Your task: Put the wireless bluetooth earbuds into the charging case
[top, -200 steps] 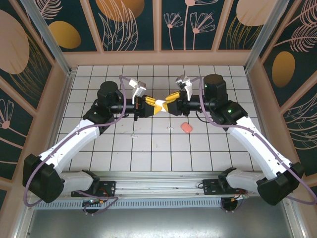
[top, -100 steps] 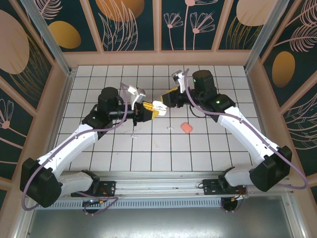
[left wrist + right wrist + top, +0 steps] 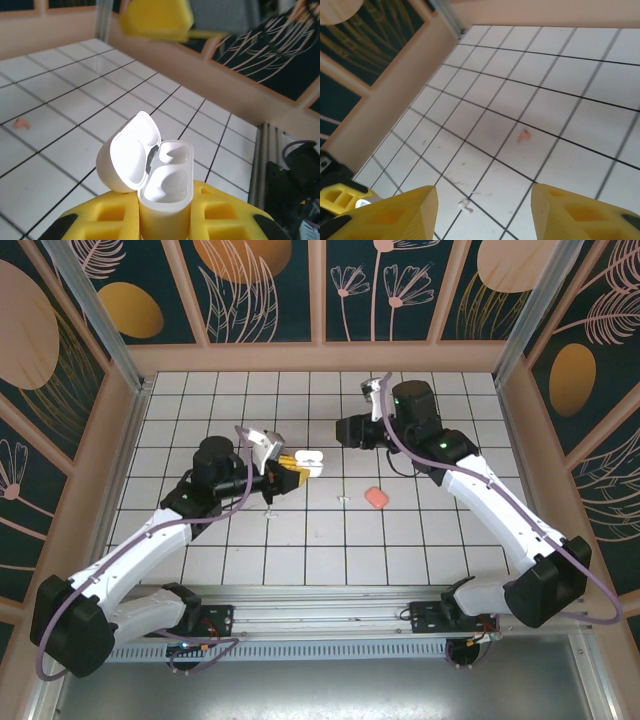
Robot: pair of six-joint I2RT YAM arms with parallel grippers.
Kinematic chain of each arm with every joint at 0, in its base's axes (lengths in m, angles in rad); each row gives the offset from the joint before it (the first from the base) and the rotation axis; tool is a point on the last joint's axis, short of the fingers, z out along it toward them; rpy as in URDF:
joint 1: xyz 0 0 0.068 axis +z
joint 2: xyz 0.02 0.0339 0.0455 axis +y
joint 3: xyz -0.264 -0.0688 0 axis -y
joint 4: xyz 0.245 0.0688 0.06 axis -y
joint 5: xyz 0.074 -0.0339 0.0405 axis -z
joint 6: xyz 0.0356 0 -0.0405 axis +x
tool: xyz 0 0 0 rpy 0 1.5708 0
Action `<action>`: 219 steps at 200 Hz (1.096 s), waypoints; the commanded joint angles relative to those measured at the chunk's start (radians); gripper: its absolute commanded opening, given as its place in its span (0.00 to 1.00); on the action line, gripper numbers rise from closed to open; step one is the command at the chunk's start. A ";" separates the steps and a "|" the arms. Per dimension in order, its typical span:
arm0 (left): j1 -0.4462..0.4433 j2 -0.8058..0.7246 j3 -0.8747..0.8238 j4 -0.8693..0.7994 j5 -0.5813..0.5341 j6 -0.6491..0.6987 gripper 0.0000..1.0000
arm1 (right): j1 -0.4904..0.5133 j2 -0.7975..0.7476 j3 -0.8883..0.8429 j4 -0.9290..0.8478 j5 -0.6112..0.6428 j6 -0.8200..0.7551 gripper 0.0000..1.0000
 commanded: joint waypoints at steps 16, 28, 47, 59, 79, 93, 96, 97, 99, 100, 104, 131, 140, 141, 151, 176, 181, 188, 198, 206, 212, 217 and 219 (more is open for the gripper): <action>-0.003 -0.088 -0.102 0.070 -0.138 -0.032 0.00 | -0.018 -0.020 -0.081 -0.032 0.093 0.046 0.51; -0.002 -0.111 -0.133 0.072 -0.159 -0.038 0.00 | -0.018 0.006 -0.108 -0.038 0.073 0.025 0.51; -0.003 -0.135 -0.168 0.073 -0.182 -0.050 0.00 | -0.020 0.101 -0.108 -0.095 0.006 -0.029 0.50; -0.001 -0.142 -0.185 0.079 -0.187 -0.060 0.00 | -0.021 0.182 -0.088 -0.146 -0.016 -0.050 0.48; -0.002 -0.153 -0.216 0.101 -0.193 -0.080 0.00 | -0.018 0.305 -0.079 -0.176 -0.037 -0.056 0.44; -0.002 -0.164 -0.235 0.110 -0.203 -0.089 0.00 | -0.015 0.367 -0.095 -0.163 -0.026 -0.048 0.43; -0.002 -0.164 -0.238 0.111 -0.204 -0.091 0.00 | -0.015 0.378 -0.099 -0.158 -0.020 -0.045 0.43; -0.002 -0.165 -0.239 0.111 -0.204 -0.091 0.00 | -0.015 0.381 -0.100 -0.158 -0.018 -0.042 0.43; -0.003 -0.166 -0.241 0.113 -0.205 -0.092 0.00 | -0.015 0.387 -0.101 -0.156 -0.013 -0.039 0.42; -0.002 -0.167 -0.243 0.113 -0.205 -0.093 0.00 | -0.015 0.392 -0.103 -0.154 -0.011 -0.037 0.42; -0.003 -0.170 -0.246 0.113 -0.206 -0.093 0.00 | -0.015 0.404 -0.107 -0.152 -0.001 -0.031 0.42; -0.001 -0.182 -0.263 0.104 -0.215 -0.089 0.00 | -0.012 0.464 -0.124 -0.130 -0.004 -0.012 0.38; -0.002 -0.185 -0.268 0.103 -0.218 -0.087 0.00 | -0.010 0.475 -0.130 -0.116 -0.009 -0.010 0.37; -0.002 -0.185 -0.269 0.104 -0.219 -0.088 0.00 | -0.010 0.475 -0.131 -0.115 -0.010 -0.010 0.37; -0.002 -0.184 -0.273 0.106 -0.221 -0.087 0.00 | -0.009 0.487 -0.135 -0.104 -0.011 -0.007 0.35; -0.003 -0.173 -0.275 0.122 -0.220 -0.087 0.00 | -0.009 0.509 -0.142 -0.091 -0.001 -0.004 0.28; -0.002 -0.170 -0.275 0.125 -0.219 -0.088 0.00 | -0.009 0.513 -0.143 -0.090 0.001 -0.005 0.26; -0.001 -0.166 -0.275 0.130 -0.217 -0.088 0.00 | -0.009 0.519 -0.145 -0.086 0.005 -0.003 0.24; -0.002 -0.160 -0.274 0.132 -0.215 -0.088 0.00 | -0.009 0.525 -0.149 -0.083 0.010 -0.003 0.21; -0.002 -0.156 -0.273 0.134 -0.214 -0.088 0.00 | -0.009 0.529 -0.153 -0.080 0.012 -0.003 0.19; -0.002 -0.156 -0.275 0.135 -0.213 -0.088 0.00 | -0.009 0.533 -0.154 -0.078 0.015 -0.003 0.18; -0.002 -0.156 -0.276 0.137 -0.213 -0.088 0.00 | -0.009 0.536 -0.156 -0.078 0.018 -0.001 0.17; -0.003 -0.156 -0.278 0.138 -0.213 -0.088 0.00 | -0.010 0.537 -0.156 -0.078 0.019 -0.001 0.16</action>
